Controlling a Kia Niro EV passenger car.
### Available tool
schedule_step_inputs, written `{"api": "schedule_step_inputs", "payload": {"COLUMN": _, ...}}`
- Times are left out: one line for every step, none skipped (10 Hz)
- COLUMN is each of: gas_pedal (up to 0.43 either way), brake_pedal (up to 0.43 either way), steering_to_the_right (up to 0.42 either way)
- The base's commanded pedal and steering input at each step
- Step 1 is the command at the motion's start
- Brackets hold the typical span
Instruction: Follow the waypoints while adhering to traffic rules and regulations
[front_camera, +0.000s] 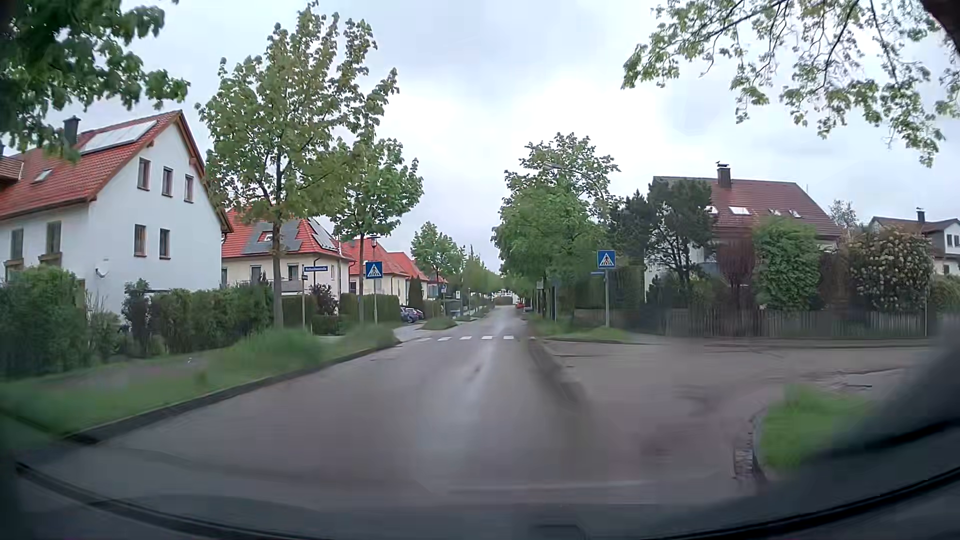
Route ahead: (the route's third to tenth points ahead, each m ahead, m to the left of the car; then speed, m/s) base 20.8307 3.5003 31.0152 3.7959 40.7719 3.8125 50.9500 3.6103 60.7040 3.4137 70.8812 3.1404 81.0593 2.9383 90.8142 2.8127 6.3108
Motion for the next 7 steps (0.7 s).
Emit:
{"api": "schedule_step_inputs", "payload": {"gas_pedal": 0.039, "brake_pedal": 0.0, "steering_to_the_right": 0.001}}
{"api": "schedule_step_inputs", "payload": {"gas_pedal": 0.039, "brake_pedal": 0.0, "steering_to_the_right": 0.001}}
{"api": "schedule_step_inputs", "payload": {"gas_pedal": 0.039, "brake_pedal": 0.0, "steering_to_the_right": 0.002}}
{"api": "schedule_step_inputs", "payload": {"gas_pedal": 0.039, "brake_pedal": 0.0, "steering_to_the_right": 0.002}}
{"api": "schedule_step_inputs", "payload": {"gas_pedal": 0.067, "brake_pedal": 0.0, "steering_to_the_right": 0.002}}
{"api": "schedule_step_inputs", "payload": {"gas_pedal": 0.087, "brake_pedal": 0.0, "steering_to_the_right": 0.002}}
{"api": "schedule_step_inputs", "payload": {"gas_pedal": 0.118, "brake_pedal": 0.0, "steering_to_the_right": 0.002}}
